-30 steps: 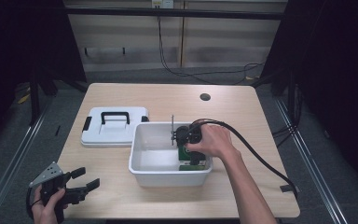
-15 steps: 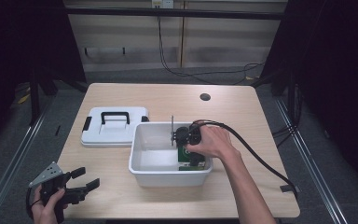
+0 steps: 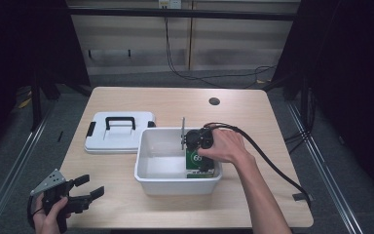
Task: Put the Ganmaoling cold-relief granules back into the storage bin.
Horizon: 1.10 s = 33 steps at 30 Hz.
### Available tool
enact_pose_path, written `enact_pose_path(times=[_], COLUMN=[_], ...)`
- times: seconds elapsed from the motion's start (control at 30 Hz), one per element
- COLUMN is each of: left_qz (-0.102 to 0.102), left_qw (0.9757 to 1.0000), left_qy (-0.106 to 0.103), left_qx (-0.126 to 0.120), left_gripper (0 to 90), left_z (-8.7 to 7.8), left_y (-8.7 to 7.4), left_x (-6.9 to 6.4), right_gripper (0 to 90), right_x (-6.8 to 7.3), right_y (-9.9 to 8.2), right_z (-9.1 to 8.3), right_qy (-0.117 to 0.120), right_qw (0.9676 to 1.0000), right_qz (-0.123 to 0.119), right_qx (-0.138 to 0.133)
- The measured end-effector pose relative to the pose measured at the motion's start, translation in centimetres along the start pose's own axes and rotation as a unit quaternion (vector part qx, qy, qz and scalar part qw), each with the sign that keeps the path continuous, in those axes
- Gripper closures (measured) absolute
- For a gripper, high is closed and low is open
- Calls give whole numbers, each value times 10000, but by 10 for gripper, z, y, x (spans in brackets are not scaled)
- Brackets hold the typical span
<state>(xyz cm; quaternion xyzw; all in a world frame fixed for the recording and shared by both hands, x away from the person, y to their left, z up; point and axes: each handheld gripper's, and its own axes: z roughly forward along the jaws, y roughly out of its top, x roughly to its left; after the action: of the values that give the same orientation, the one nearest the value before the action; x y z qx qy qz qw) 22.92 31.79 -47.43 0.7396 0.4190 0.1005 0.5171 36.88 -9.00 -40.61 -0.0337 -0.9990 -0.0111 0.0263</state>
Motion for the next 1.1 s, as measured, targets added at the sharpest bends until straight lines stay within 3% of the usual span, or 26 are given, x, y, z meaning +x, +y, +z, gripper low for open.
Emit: enact_pose_path(times=[0.27, 0.3, 0.33, 0.67, 0.83, 0.9, 1.0, 1.1], left_qz=[1, -1, 1, 9, -1, 1, 15, 30], left_qw=[10000, 10000, 10000, 10000, 10000, 10000, 10000, 10000], left_qy=[0, 0, -9, 0, 7, 1, 12, 17], left_qx=[13, 10, 8, 15, 10, 6, 11, 8], left_gripper=[158, 158, 158, 158, 158, 158, 158, 158], left_z=[0, 0, 0, 0, 0, 0, 0, 0], left_y=[0, 0, 0, 0, 0, 0, 0, 1], left_x=[0, 0, 0, 0, 0, 0, 0, 0], right_gripper=[135, 136, 136, 140, 142, 154, 155, 156], right_x=[0, -1, 1, 3, 5, 7, 8, 10], right_y=[-5, -8, -9, -15, -22, -25, -36, -41], right_z=[-9, -13, -15, -26, -38, -43, -48, -48], right_qy=[-4, 4, 4, -30, -89, -144, -299, -268], right_qw=[9999, 9998, 9997, 9969, 9926, 9900, 9829, 9803], right_qz=[96, -3, 108, 221, 345, 486, 730, 713], right_qx=[-81, -215, -212, -754, -1164, -1320, -1667, -1822])
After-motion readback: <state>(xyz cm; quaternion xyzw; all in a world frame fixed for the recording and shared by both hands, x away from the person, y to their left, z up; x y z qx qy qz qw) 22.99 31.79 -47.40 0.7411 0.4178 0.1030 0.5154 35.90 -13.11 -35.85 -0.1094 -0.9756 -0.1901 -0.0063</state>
